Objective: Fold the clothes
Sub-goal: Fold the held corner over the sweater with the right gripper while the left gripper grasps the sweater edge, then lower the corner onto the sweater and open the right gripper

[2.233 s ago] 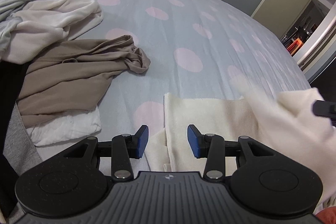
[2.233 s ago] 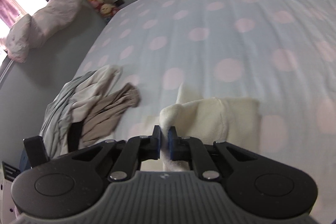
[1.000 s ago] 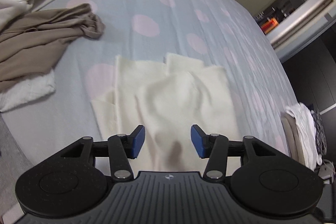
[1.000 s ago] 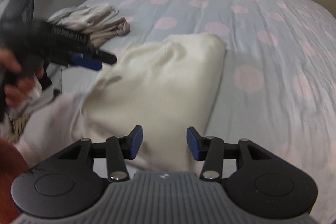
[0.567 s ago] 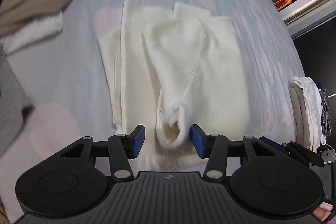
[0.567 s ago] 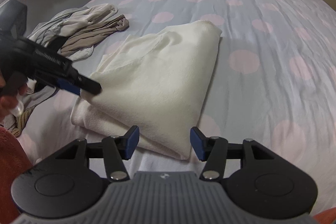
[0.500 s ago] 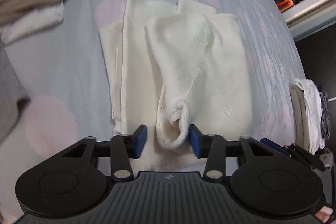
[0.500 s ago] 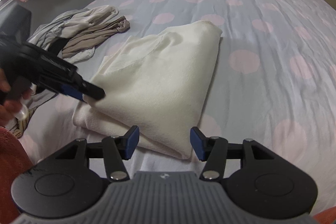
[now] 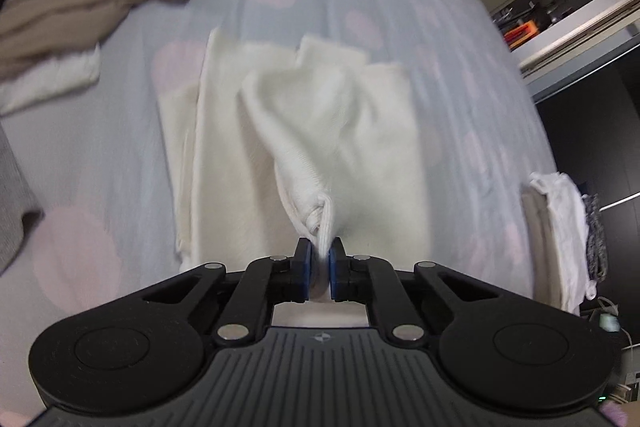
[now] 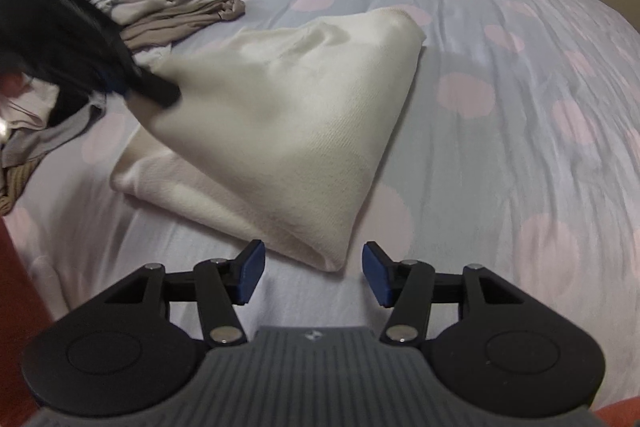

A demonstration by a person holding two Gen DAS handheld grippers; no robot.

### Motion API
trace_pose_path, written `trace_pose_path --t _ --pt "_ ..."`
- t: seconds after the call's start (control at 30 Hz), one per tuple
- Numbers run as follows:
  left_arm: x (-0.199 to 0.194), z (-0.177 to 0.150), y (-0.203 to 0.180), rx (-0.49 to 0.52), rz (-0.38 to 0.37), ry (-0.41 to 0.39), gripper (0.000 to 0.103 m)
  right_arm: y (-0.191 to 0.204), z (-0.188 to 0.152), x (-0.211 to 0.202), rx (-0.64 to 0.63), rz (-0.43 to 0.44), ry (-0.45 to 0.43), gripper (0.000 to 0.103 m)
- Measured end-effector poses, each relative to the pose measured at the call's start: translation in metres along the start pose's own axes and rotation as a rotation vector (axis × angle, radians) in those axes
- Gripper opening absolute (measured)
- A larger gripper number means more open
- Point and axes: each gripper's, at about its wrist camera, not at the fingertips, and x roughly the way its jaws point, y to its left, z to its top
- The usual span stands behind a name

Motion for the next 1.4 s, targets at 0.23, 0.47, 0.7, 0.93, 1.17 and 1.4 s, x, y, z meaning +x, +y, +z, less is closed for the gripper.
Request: trace_pose_path --t 0.23,0.47,0.7,0.93,1.17,1.4 --pt "-0.027 0.002 -0.022 0.055 0.019 -0.049 0.006 -0.013 0.000 0.008 0.082 0.027 0.007 0.016" --pt "-0.033 -0.016 -0.017 0.117 0.152 -0.029 0.006 -0.011 -0.004 0.004 0.064 0.062 -0.016 0.013" --pt "0.003 -0.018 0.015 0.076 0.245 0.094 0.006 -0.008 -0.006 0.007 0.041 0.081 -0.011 0.013" --pt "0.030 -0.020 0.022 0.093 0.304 0.156 0.006 -0.009 -0.007 0.016 0.042 0.073 0.030 0.013" --pt "0.018 -0.019 0.018 0.119 0.304 0.170 0.018 -0.016 -0.007 0.008 0.085 0.099 0.029 0.018" --pt "-0.026 -0.004 0.023 0.124 0.292 0.055 0.038 -0.027 -0.003 -0.023 0.159 0.128 -0.061 0.030"
